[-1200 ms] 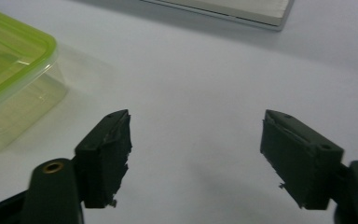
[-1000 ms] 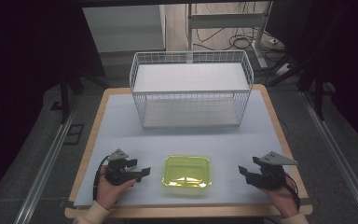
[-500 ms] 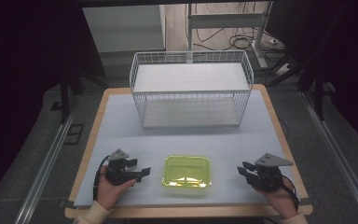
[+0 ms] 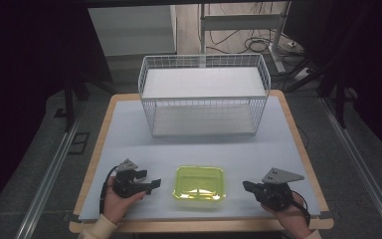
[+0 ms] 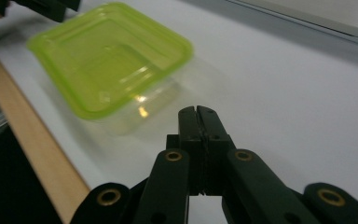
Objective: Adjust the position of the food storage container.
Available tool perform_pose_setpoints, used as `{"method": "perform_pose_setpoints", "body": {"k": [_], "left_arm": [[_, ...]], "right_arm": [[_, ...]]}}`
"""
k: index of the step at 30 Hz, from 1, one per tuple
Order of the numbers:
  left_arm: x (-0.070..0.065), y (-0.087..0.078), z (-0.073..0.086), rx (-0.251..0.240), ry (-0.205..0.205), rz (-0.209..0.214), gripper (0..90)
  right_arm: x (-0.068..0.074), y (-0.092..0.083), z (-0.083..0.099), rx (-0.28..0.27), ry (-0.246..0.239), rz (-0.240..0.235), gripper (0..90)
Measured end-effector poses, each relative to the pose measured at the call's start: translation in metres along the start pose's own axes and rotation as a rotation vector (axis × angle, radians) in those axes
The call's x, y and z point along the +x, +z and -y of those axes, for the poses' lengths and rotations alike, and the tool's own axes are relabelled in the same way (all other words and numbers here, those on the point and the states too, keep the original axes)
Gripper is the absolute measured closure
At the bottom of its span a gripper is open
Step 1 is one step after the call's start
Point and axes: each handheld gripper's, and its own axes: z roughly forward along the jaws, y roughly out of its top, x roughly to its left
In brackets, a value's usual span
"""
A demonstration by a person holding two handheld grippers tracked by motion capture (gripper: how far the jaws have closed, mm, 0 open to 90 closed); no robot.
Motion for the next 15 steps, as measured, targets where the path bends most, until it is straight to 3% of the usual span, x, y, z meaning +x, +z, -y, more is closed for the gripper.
{"method": "perform_pose_setpoints", "body": {"k": [5,12,15], "left_arm": [[-0.001,0.001,0.000,0.002,0.002,0.002,24.1],[-0.001,0.001,0.000,0.008,0.005,0.003,24.1],[-0.001,0.001,0.000,0.007,0.007,0.003,24.1]], "right_arm": [[0.021,0.004,-0.007,-0.008,0.006,-0.105,89.6],[0.053,0.016,-0.010,0.037,-0.083,-0.170,89.5],[0.059,0.020,-0.009,0.055,-0.093,-0.190,89.5]]}}
